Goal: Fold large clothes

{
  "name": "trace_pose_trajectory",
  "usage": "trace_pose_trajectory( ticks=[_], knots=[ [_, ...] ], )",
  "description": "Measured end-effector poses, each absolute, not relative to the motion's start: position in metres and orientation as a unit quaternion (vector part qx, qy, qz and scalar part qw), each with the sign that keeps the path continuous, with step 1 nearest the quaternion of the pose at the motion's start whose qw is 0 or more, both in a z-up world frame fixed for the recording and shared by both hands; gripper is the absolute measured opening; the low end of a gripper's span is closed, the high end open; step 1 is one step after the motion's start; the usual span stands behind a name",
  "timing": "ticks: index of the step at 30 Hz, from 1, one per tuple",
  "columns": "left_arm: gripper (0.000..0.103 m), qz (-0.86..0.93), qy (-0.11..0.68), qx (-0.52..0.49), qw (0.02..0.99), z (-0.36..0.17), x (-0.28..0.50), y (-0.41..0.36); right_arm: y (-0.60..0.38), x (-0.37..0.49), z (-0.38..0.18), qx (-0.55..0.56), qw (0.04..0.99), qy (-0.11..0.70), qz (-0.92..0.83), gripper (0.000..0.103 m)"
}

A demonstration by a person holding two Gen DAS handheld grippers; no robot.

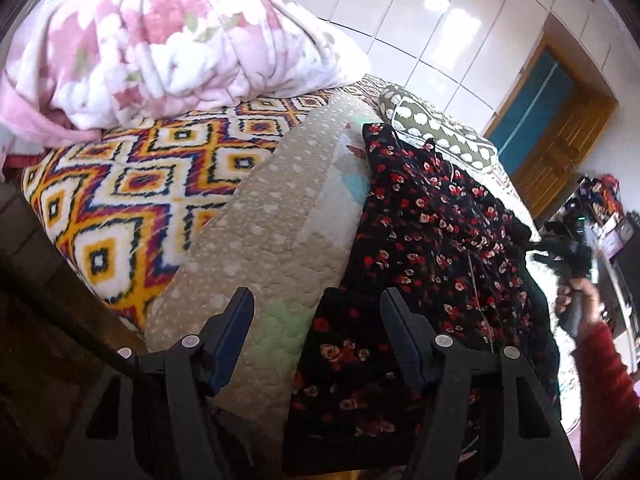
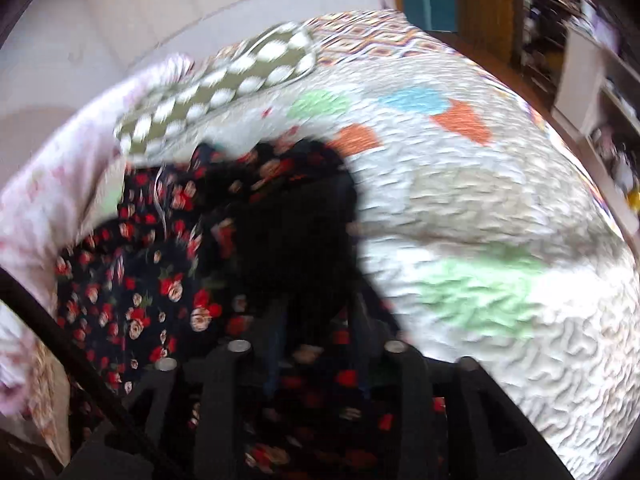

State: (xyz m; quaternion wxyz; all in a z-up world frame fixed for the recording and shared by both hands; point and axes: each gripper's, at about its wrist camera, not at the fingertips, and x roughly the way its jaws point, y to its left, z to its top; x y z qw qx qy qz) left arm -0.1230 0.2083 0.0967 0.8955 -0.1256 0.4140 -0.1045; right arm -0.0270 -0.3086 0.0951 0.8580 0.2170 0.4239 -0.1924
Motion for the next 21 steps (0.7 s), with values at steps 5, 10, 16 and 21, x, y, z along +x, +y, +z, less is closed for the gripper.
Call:
trace_pose_trajectory(
  ticks=[5,10,16,21],
  knots=[
    [0.065,-0.108,0.421,-0.098,0.895,0.097,-0.107,0.189,-0.32,-0.066,0.132,0.188,0.877,0.38,-0.226,0.042],
    [0.065,-0.143,0.424,-0.084,0.89,0.106,-0.068,0.154,-0.301,-0.066,0.152,0.141,0.896,0.376,-0.19,0.05],
    [0.069,-0.172,0.446,-0.053,0.877,0.093,0.028,0.087,-0.262,-0.026,0.139,0.127,0.9,0.404,-0.107,0.036],
    [0.069,-0.136,0.492,-0.024,0.86,0.048,0.109,0.052,-0.264,0.017,0.093,0.117,0.877,0.448,-0.131,0.036]
  ],
)
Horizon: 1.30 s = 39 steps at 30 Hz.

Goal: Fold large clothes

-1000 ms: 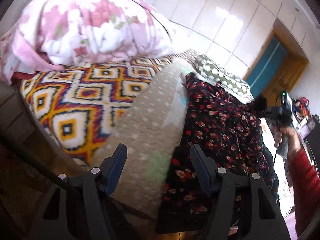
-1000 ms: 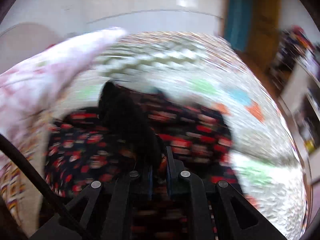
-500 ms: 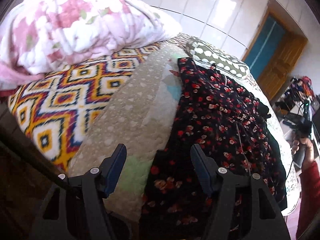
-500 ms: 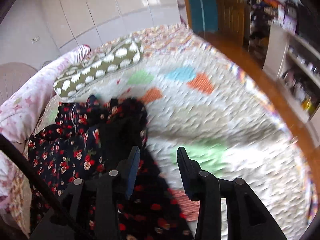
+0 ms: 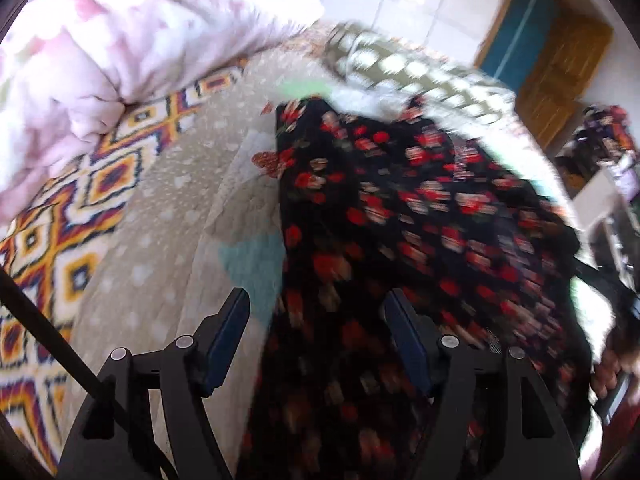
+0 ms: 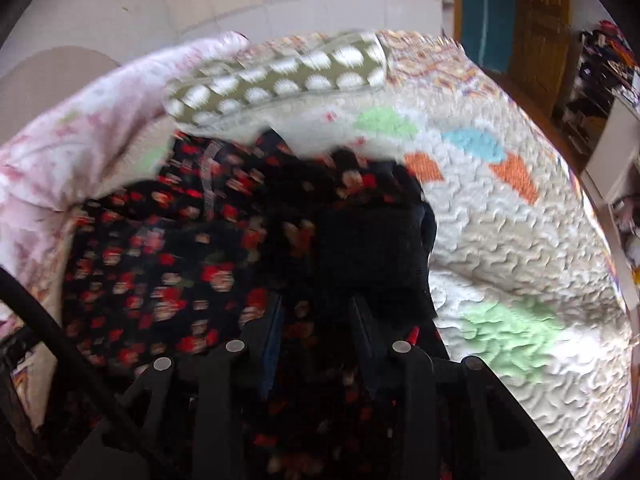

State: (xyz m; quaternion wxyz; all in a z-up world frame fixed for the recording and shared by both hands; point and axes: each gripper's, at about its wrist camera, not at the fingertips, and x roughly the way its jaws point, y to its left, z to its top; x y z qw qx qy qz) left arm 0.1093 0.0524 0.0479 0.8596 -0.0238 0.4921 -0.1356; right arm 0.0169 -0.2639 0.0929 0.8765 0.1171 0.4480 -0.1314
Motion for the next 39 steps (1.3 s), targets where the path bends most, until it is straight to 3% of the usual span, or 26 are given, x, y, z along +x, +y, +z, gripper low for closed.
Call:
trace_pose_trajectory(
  ticks=[7,8,9,11,13,14,15,22,28,30,31,39],
  knots=[
    [0.077,-0.118,0.52,-0.048,0.845,0.016,0.147,0.054,-0.278,0.026,0.065,0.135,0.868,0.456,-0.141,0.04],
    [0.077,-0.119,0.518,-0.045,0.846,0.018,0.146,0.055,-0.275,0.028,0.065,0.127,0.87,0.456,-0.139,0.051],
    [0.077,-0.12,0.515,-0.043,0.847,0.022,0.143,0.056,-0.273,0.031,0.063,0.122,0.871,0.458,-0.128,0.07],
    [0.077,-0.118,0.509,-0.038,0.852,0.032,0.133,0.061,-0.265,0.036,0.062,0.113,0.869,0.472,-0.092,0.082],
    [0.077,-0.123,0.501,-0.041,0.856,0.046,0.117,0.071,-0.257,0.036,0.069,0.089,0.862,0.487,-0.105,0.074],
    [0.077,-0.128,0.496,-0.041,0.858,0.052,0.109,0.076,-0.255,0.029,0.077,0.093,0.864,0.483,-0.107,0.061],
    [0.077,-0.13,0.491,-0.037,0.861,0.058,0.101,0.081,-0.254,0.02,0.085,0.107,0.87,0.472,-0.097,0.056],
    [0.077,-0.152,0.484,-0.056,0.86,0.067,0.029,0.142,-0.266,-0.096,0.125,0.129,0.891,0.424,-0.098,0.056],
    [0.075,-0.198,0.539,-0.125,0.809,0.025,-0.011,0.164,-0.328,-0.192,0.084,0.281,0.849,0.427,-0.134,0.059],
    [0.062,-0.217,0.55,-0.133,0.796,0.014,-0.021,0.162,-0.334,-0.213,0.065,0.325,0.834,0.43,-0.118,0.059],
    [0.06,-0.221,0.546,-0.128,0.797,0.011,-0.029,0.161,-0.333,-0.223,0.054,0.345,0.826,0.434,-0.105,0.059],
    [0.059,-0.263,0.523,-0.15,0.797,0.019,-0.081,0.169,-0.305,-0.276,0.028,0.419,0.82,0.39,-0.027,0.059]
  ],
)
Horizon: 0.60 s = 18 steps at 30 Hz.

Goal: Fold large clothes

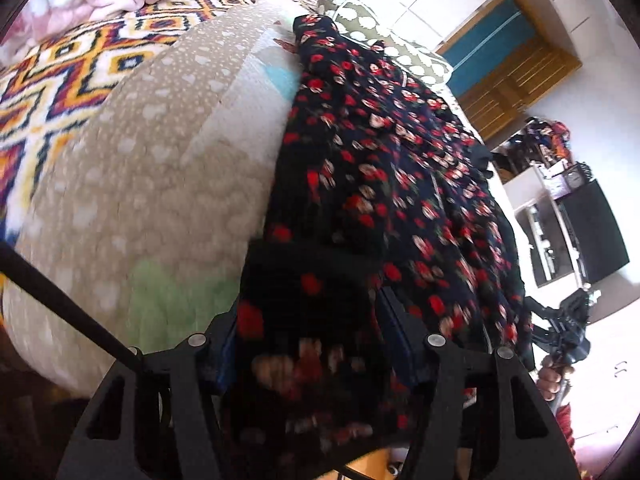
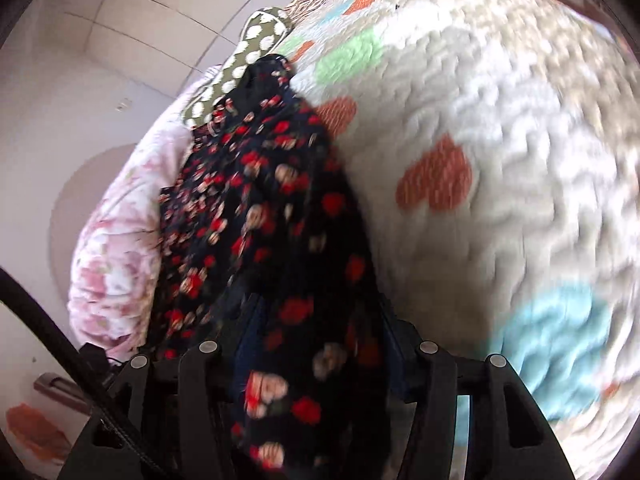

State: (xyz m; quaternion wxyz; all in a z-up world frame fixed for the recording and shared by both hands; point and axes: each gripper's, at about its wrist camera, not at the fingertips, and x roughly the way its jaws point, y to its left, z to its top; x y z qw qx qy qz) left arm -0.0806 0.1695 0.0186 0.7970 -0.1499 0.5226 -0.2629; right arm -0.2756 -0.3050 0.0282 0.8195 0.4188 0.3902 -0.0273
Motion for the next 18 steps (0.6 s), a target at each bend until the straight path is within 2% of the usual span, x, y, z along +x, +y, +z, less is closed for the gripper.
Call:
trace_pose_trajectory(
  ticks=[10,15,16,17,18],
  knots=[
    [0.059,-0.279,0.517,-0.151,0.795,0.003,-0.135,0.181,-0.267,-0.306,0.025,0.42,0.822,0.385,-0.001,0.057],
    [0.058,-0.266,0.516,-0.155,0.799,-0.005,-0.145,0.176,-0.247,-0.301,0.025,0.39,0.831,0.396,-0.011,0.051],
    [0.052,-0.257,0.519,-0.148,0.802,-0.005,-0.146,0.173,-0.244,-0.298,0.025,0.385,0.833,0.397,-0.017,0.048],
    [0.034,-0.249,0.523,-0.138,0.804,-0.004,-0.147,0.171,-0.242,-0.296,0.025,0.382,0.833,0.399,-0.021,0.041],
    [0.022,-0.242,0.526,-0.128,0.805,-0.003,-0.147,0.169,-0.239,-0.295,0.024,0.376,0.835,0.402,-0.028,0.03]
  ],
)
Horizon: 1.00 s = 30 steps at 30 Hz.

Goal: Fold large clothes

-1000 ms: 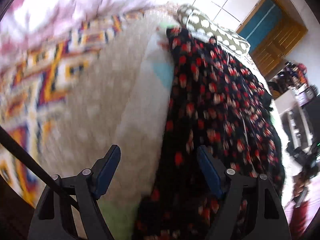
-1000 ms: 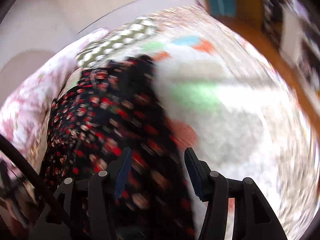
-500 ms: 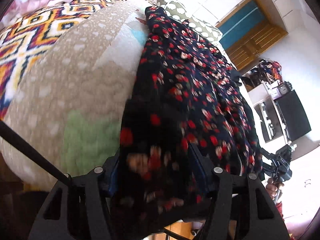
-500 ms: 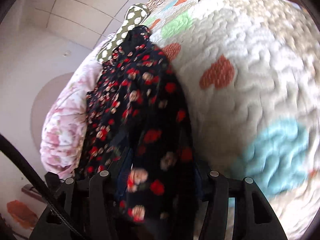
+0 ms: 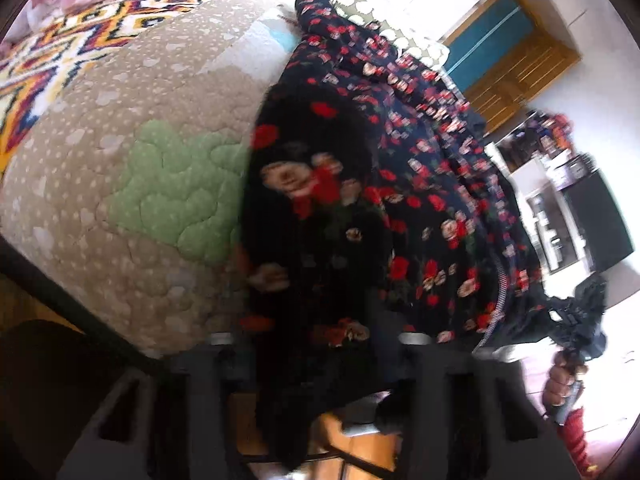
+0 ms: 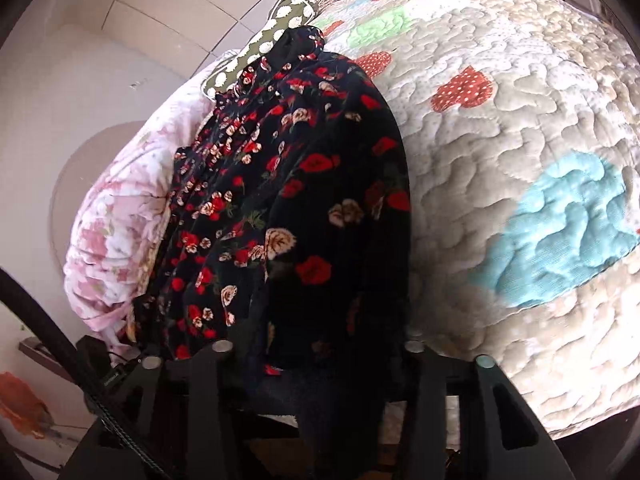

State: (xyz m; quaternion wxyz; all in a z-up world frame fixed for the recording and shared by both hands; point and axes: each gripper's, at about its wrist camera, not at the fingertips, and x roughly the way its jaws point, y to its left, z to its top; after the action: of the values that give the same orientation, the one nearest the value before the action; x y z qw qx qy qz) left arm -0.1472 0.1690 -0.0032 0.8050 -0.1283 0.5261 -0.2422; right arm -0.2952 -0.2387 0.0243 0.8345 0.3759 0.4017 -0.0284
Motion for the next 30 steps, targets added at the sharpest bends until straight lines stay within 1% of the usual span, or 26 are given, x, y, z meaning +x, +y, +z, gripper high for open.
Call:
trace_pose_trajectory(
  ticks=[2,3,6,8,15,19,24,27,30],
  knots=[
    [0.011,-0.243,0.524,-0.133,0.805,0.007,-0.149,0.174,-0.232,-0.291,0.026,0.36,0.838,0.408,-0.041,0.024],
    [0.01,-0.243,0.518,-0.137,0.809,0.015,-0.152,0.179,-0.233,-0.292,0.028,0.362,0.838,0.406,-0.042,0.022],
    [0.01,-0.256,0.476,-0.152,0.828,0.051,-0.171,0.201,-0.232,-0.306,0.044,0.361,0.847,0.389,-0.033,0.02],
    [0.01,-0.259,0.46,-0.162,0.834,0.065,-0.178,0.21,-0.231,-0.32,0.055,0.366,0.852,0.374,-0.022,0.02],
    [0.01,-0.257,0.472,-0.168,0.826,0.075,-0.169,0.204,-0.229,-0.31,0.067,0.36,0.849,0.387,0.021,0.02],
    [0.01,-0.254,0.478,-0.183,0.821,0.087,-0.149,0.201,-0.244,-0.3,0.084,0.381,0.846,0.37,0.049,0.02],
    [0.01,-0.244,0.465,-0.165,0.835,0.123,-0.076,0.174,-0.282,-0.258,0.116,0.402,0.848,0.341,0.058,0.021],
    [0.01,-0.235,0.459,-0.151,0.843,0.139,-0.02,0.149,-0.303,-0.208,0.134,0.396,0.855,0.331,0.043,0.021],
    [0.01,-0.216,0.464,-0.156,0.845,0.149,0.046,0.118,-0.323,-0.144,0.14,0.401,0.853,0.332,0.024,0.021]
  ],
)
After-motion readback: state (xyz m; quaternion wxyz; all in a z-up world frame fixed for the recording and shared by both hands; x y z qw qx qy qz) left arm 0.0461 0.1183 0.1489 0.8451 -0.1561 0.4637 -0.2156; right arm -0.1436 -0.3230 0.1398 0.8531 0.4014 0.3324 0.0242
